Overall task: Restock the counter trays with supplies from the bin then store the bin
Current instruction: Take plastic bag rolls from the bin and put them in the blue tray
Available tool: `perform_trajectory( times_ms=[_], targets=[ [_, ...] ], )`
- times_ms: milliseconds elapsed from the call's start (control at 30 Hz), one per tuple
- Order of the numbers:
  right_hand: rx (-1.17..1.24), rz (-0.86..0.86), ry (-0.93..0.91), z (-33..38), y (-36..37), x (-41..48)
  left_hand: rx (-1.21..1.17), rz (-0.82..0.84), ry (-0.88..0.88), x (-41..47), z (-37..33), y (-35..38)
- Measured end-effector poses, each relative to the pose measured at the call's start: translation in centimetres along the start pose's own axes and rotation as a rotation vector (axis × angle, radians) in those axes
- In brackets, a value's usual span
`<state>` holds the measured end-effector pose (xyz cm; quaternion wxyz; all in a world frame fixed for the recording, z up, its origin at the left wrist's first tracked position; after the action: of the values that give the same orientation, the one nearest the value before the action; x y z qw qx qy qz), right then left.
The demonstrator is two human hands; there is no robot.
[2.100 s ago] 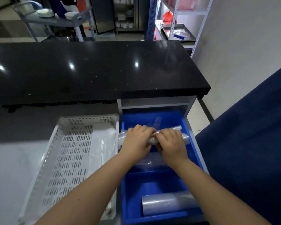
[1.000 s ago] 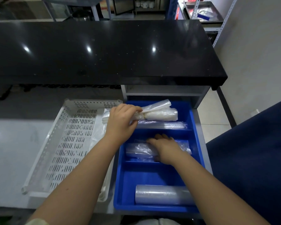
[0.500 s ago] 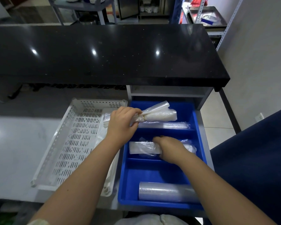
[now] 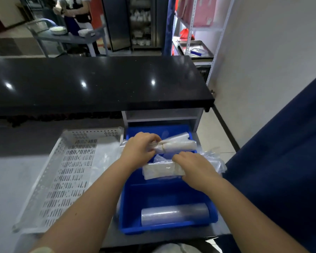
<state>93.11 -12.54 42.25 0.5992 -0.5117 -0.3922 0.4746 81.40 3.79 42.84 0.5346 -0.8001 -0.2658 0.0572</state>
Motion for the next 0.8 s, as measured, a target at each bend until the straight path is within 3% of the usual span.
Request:
perform_trajectory(
  times_ms=[333,633,800],
  targets=[
    [0.042,-0.029,0.082,-2.5,-0.1,-4.9,-0.07,0.135,0.017,-0.9,-3.2,3.9],
    [0.016,0.039,0.084,-2.3,1.2,-4.8,-0.078,0.208,-0.11,-1.9,-0.2,6.6],
    [0.006,0.038,0.069,-2.0,1.5,-3.8,0.157,0.133,-0.082,-1.0,1.9,7.1]
  ],
)
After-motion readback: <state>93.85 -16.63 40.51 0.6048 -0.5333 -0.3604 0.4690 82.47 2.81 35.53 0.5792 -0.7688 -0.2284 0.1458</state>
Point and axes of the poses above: each hand's wrist, its own x-axis towards the middle knuckle, its own y-axis out of the palm, z = x × y, the point moved 2 cm from there along x, towards the middle knuckle, and after that the axes turned 3 degrees about y, right-handed, at the moved point
